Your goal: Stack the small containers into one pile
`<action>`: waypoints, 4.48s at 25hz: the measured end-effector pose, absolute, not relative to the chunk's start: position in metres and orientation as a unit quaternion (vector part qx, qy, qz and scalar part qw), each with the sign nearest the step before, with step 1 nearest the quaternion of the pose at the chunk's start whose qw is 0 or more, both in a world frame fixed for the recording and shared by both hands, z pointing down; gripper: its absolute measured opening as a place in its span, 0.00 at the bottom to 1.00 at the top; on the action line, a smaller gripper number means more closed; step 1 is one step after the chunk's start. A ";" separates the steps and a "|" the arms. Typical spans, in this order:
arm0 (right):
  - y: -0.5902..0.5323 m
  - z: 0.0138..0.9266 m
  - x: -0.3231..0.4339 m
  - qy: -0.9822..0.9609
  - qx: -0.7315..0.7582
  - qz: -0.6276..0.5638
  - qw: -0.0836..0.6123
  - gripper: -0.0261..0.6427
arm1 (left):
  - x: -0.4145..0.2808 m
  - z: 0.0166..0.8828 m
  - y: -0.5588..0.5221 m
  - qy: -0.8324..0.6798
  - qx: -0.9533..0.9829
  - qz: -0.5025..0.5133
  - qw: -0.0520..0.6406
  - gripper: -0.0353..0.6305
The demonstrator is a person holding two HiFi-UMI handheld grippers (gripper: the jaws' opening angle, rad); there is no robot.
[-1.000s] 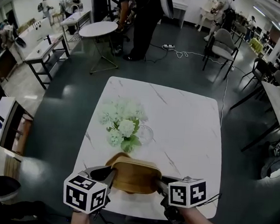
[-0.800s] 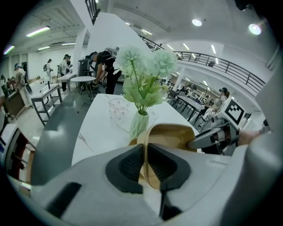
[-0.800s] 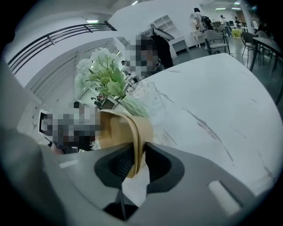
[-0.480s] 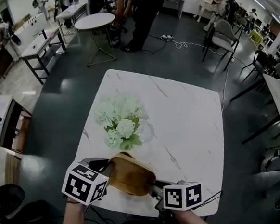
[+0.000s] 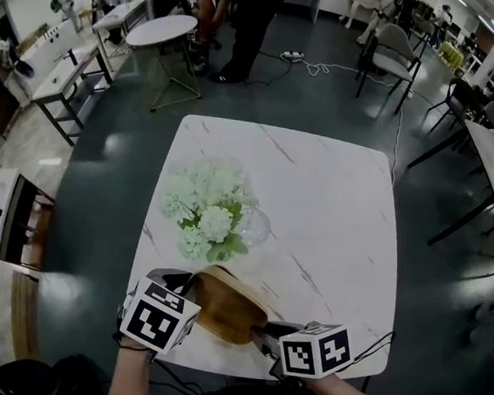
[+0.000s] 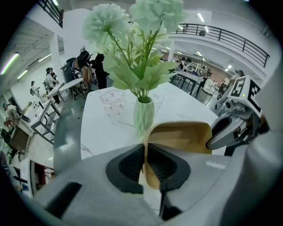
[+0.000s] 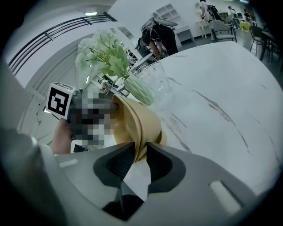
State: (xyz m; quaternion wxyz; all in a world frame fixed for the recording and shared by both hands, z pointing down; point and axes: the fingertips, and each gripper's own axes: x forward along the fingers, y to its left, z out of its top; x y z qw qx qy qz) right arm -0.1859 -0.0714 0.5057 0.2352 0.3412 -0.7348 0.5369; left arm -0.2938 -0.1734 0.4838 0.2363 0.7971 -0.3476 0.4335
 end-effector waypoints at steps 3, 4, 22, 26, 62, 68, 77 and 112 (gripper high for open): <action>-0.069 0.503 -0.189 -0.737 0.328 0.545 0.228 0.17 | -0.294 0.482 -0.172 -0.345 0.796 0.438 0.236 0.09; -0.069 0.501 -0.189 -0.739 0.325 0.546 0.224 0.17 | -0.294 0.481 -0.173 -0.346 0.797 0.436 0.235 0.09; -0.057 0.499 -0.197 -0.729 0.282 0.594 0.190 0.17 | -0.293 0.486 -0.173 -0.306 0.787 0.485 0.227 0.10; -0.050 0.500 -0.200 -0.737 0.270 0.586 0.201 0.13 | -0.292 0.487 -0.178 -0.314 0.789 0.488 0.203 0.10; -0.104 0.431 -0.201 -0.888 0.343 0.259 0.164 0.04 | -0.298 0.403 -0.118 -0.540 0.826 0.051 0.155 0.06; -0.099 0.429 -0.200 -0.894 0.352 0.217 0.172 0.04 | -0.291 0.407 -0.104 -0.559 0.816 0.080 0.122 0.06; -0.091 0.425 -0.192 -0.898 0.351 0.208 0.164 0.04 | -0.289 0.414 -0.088 -0.575 0.802 0.091 0.136 0.06; -0.079 0.414 -0.156 -0.899 0.364 0.181 0.161 0.04 | -0.256 0.422 -0.059 -0.554 0.809 0.126 0.150 0.06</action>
